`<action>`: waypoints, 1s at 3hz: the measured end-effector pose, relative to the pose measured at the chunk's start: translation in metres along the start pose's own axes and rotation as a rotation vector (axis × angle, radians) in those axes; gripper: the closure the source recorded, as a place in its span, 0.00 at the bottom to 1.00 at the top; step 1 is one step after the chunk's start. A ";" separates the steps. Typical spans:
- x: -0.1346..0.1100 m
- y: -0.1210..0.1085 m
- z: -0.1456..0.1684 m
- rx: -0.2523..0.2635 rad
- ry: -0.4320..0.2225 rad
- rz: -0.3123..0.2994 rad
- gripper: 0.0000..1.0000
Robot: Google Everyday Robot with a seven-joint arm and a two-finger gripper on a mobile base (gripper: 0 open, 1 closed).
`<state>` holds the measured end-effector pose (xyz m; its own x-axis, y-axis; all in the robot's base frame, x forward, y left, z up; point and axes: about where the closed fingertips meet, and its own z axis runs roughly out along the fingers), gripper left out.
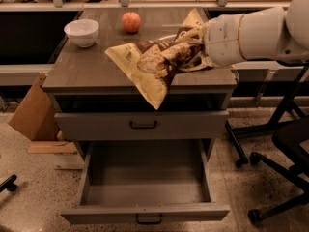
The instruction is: Pick brown chip bag from middle drawer and place on counter
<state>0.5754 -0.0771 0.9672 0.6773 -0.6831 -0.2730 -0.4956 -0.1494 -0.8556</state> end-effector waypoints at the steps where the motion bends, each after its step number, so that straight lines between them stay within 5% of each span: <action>1: 0.013 -0.025 0.019 0.014 0.021 -0.042 1.00; 3: 0.044 -0.069 0.082 0.068 0.040 -0.045 1.00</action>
Offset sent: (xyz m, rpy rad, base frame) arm 0.1300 0.0463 0.0164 -0.0193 -0.1037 -0.0259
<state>0.6843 -0.0379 0.9783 0.6752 -0.7052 -0.2165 -0.4258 -0.1330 -0.8950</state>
